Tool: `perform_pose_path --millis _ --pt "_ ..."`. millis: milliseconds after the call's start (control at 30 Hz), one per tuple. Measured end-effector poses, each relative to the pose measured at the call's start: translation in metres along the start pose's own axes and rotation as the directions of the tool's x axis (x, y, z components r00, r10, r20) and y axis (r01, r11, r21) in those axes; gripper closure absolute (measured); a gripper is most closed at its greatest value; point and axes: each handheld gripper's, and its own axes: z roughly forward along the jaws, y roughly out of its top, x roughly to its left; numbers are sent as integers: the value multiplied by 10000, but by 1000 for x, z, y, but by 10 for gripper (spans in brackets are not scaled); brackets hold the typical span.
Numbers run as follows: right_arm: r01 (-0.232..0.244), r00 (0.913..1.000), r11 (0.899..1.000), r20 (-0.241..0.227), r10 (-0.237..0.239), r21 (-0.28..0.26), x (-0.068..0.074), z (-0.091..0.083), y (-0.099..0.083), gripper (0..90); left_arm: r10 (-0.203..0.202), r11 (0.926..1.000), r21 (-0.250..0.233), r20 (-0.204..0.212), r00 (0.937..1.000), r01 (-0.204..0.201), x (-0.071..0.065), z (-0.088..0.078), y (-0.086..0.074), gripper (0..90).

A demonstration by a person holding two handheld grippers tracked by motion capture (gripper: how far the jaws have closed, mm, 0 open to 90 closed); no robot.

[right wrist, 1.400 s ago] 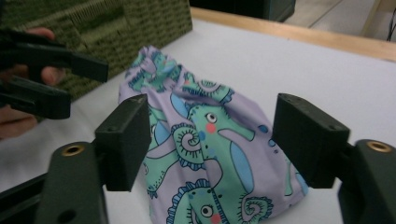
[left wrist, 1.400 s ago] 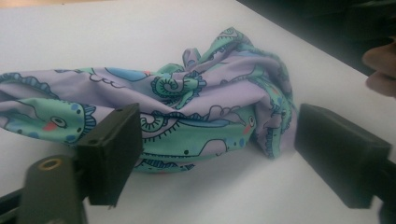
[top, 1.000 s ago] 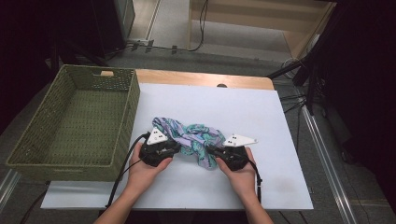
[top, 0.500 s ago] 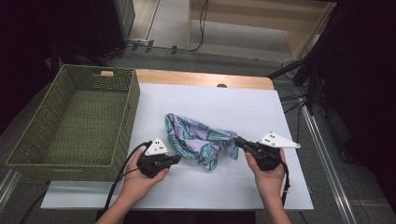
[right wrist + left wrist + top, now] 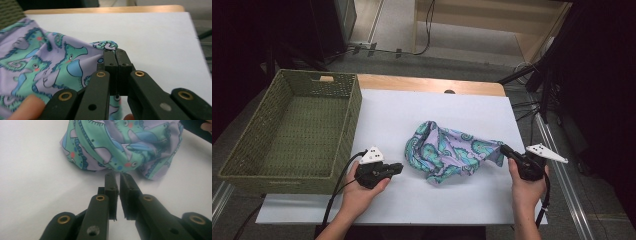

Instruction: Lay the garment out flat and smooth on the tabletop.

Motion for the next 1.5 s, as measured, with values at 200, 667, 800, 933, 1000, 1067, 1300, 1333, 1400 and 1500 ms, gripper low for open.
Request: perform_pose_path --millis 200,667,800,933,1000,1067,1300,1333,1400,1500 --pt "102 9985 9987 -526 -129 -498 19 -4 8 672 -66 9985 -550 -98 9999 60 -4 7 3 496" --pt "2489 9282 9670 -2987 -2219 551 127 44 -6 413 -410 9991 -118 -603 9973 404 -6 48 12 279" --pt "2771 9494 9521 -1891 -2507 1292 136 57 -16 551 -460 9988 109 -591 9972 468 -5 51 12 420" --pt "2732 9533 9518 -1717 -2485 1396 130 56 -19 829 -302 9990 335 -259 9992 311 -3 45 15 716" --pt "2725 9525 9552 -1727 -2509 1153 126 52 -16 853 -151 9995 276 -191 9997 156 -4 41 18 759" --pt "2679 9522 9588 -1772 -2487 941 123 45 -12 856 1 9998 178 -116 9999 1 -5 35 21 770" --pt "2294 9618 9732 -1503 -2287 -133 93 12 12 857 85 9960 -889 333 9994 -55 -5 -7 39 777" --pt "2153 9655 9762 -1442 -2168 -257 88 7 15 857 40 9948 -1023 430 9991 4 -4 -14 41 776" --pt "1859 9737 9817 -1264 -1897 -411 78 -1 19 857 -143 9912 -1302 717 9973 236 -2 -25 43 776" --pt "1510 9825 9872 -1026 -1556 -505 64 -8 21 857 -418 9869 -1516 958 9945 561 3 -34 43 776"
